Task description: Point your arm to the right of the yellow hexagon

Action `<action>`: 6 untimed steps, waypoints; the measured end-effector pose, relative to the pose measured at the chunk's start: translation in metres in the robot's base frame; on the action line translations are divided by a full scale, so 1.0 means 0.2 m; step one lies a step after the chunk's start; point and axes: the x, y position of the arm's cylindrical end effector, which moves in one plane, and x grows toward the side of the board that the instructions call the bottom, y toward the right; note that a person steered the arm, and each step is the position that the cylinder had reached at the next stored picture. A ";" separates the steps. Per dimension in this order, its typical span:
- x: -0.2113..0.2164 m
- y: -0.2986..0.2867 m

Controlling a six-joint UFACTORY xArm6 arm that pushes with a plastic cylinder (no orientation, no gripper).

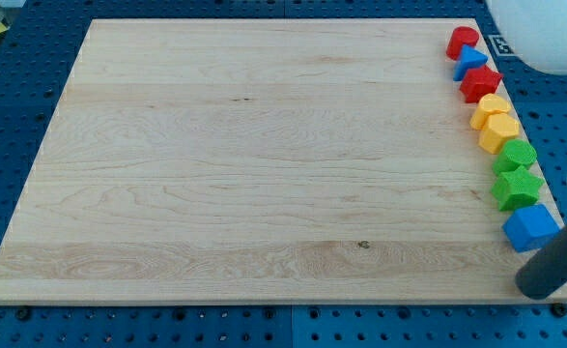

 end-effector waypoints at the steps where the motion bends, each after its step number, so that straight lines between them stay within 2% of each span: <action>1: -0.01 0.22; 2: -0.12 0.47; 3: -0.15 0.50; 4: -0.28 0.49; 5: -0.64 0.50; 6: -0.89 0.48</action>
